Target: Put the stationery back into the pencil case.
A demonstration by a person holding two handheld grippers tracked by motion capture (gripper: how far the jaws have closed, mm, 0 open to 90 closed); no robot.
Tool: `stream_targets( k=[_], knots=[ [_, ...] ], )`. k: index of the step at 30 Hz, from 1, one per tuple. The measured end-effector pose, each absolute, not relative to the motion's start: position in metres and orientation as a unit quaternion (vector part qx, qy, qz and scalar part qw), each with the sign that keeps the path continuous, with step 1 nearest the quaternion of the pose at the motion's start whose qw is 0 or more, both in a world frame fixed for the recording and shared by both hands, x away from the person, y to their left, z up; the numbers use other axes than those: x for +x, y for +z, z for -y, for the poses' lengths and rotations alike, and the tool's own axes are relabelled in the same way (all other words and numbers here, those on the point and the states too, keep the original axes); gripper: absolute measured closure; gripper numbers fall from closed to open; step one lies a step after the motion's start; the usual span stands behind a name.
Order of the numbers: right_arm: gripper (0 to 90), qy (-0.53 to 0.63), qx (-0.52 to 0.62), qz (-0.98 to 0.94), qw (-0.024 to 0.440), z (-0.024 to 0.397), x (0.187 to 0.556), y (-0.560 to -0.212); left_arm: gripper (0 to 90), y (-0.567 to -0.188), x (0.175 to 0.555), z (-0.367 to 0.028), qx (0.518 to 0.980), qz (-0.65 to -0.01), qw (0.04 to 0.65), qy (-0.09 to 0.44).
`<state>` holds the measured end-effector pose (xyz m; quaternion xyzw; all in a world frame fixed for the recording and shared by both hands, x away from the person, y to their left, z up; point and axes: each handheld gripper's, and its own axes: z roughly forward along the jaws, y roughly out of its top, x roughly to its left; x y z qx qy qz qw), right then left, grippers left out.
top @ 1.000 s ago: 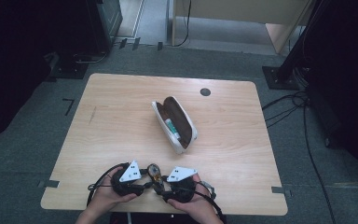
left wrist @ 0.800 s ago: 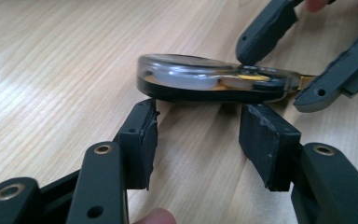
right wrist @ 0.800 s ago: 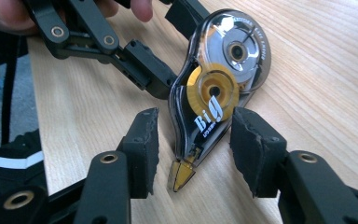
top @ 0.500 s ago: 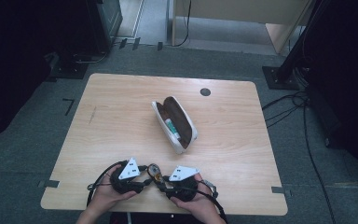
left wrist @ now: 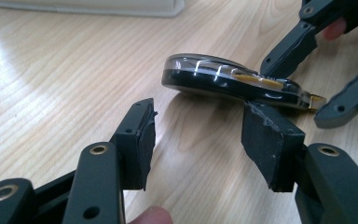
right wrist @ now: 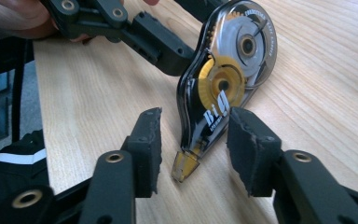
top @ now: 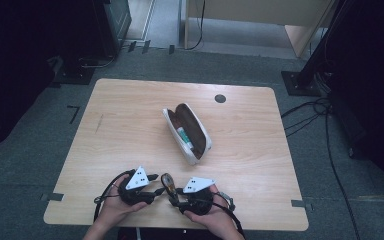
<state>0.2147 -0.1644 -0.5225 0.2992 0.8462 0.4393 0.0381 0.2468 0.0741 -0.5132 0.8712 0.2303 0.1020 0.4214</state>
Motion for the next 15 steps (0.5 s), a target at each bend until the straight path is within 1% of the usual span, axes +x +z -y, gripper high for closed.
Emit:
stream_targets(
  k=[7,15],
  knots=[
    [47.5,0.433,0.306,-0.847,0.047,0.167,0.215,-0.522,44.4,-0.512,0.247,-0.066,0.873,-0.223,0.422,0.103],
    [46.1,0.430,0.313,-0.845,0.058,0.172,0.216,-0.521,43.7,-0.509,0.251,-0.059,0.872,-0.220,0.424,0.102]
  ],
)
